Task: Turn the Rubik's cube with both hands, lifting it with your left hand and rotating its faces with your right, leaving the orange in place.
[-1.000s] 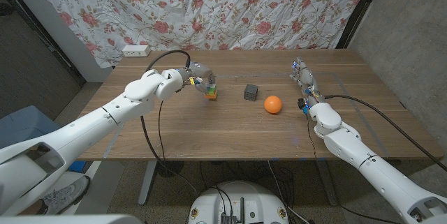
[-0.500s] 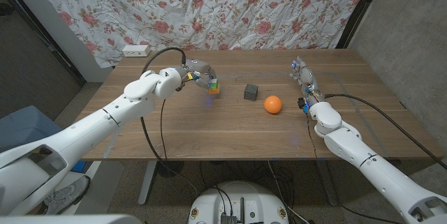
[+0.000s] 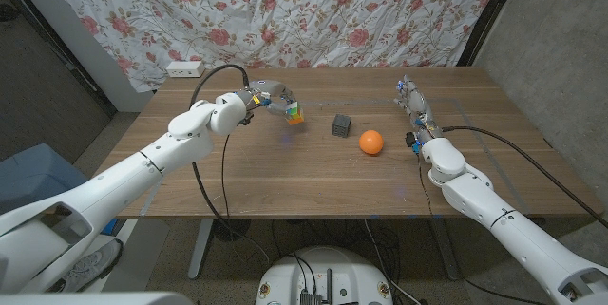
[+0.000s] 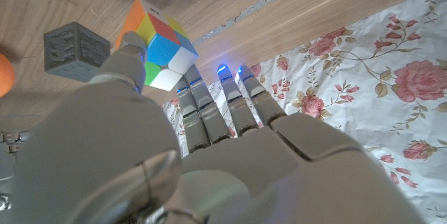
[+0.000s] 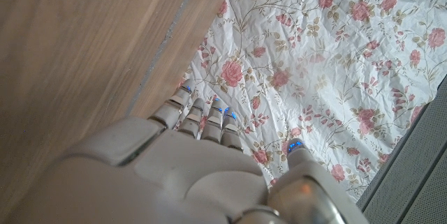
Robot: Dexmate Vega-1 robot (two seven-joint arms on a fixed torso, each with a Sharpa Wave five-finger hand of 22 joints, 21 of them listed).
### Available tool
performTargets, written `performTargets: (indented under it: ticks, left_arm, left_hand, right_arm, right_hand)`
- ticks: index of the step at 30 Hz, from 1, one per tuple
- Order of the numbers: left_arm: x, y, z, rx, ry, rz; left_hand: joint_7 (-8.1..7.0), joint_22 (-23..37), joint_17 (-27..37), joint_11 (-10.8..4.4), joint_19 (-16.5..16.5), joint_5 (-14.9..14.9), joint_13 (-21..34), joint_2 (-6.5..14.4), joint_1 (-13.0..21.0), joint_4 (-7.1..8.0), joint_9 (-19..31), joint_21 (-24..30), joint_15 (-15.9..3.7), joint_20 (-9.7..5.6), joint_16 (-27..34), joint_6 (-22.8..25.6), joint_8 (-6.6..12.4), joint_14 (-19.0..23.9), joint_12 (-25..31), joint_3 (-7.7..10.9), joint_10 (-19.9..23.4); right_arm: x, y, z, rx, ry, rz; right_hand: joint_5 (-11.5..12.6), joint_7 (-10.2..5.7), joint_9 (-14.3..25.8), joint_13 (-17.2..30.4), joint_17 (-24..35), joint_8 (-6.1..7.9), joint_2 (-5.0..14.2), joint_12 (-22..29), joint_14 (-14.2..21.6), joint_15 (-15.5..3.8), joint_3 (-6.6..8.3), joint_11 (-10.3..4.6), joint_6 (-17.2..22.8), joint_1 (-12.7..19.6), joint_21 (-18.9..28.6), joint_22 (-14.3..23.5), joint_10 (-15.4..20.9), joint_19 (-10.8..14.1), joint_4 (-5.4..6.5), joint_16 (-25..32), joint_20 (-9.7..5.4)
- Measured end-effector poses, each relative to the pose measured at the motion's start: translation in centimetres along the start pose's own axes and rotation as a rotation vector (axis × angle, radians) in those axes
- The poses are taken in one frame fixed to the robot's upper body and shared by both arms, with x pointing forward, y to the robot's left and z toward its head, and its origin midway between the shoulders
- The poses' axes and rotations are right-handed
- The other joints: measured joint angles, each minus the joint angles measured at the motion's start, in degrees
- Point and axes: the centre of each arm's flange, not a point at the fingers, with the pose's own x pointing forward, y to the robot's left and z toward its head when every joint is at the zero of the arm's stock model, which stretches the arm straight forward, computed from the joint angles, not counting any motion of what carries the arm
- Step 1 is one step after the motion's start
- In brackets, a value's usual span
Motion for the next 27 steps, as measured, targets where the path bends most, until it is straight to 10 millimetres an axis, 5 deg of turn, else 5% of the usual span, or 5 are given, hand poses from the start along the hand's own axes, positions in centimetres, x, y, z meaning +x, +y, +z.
performTargets:
  ticks: [18, 27]
  left_arm:
    - [-0.4, 0.2, 0.3, -0.211, 0.012, 0.067]
    - [-0.5, 0.2, 0.5, -0.343, 0.02, 0.106]
  left_hand:
    - [0.3, 0.0, -0.1, 0.13, 0.0, 0.0, 0.3, -0.2, -0.5, -0.23, 0.0, 0.0, -0.21, 0.39, -0.2, -0.3, -0.06, -0.2, -0.1, -0.23, -0.3]
    - [0.55, 0.0, -0.3, 0.12, 0.0, 0.0, 0.6, -0.2, -0.5, -0.47, 0.0, 0.0, -0.12, 0.4, -0.7, -0.6, -0.2, -1.1, -0.4, -0.47, -0.7]
  right_arm:
    - [1.1, 1.1, 1.8, -0.023, -0.065, 0.053]
    - [1.6, 1.8, 2.5, -0.063, -0.096, 0.092]
  right_hand:
    - [0.5, -0.11, 0.0, 0.0, 0.0, 0.0, 0.01, 0.0, 0.3, 0.31, 0.03, 0.21, 0.5, 0.0, 0.0, 0.0, 0.2, 0.0, -0.03, 0.0, 0.0]
    - [0.5, -0.52, 0.0, 0.0, -0.5, 0.0, 0.69, 0.0, 0.6, 0.62, 0.8, 0.21, 0.9, 1.9, 0.0, 0.0, 0.2, 0.0, -1.44, 0.0, 0.0]
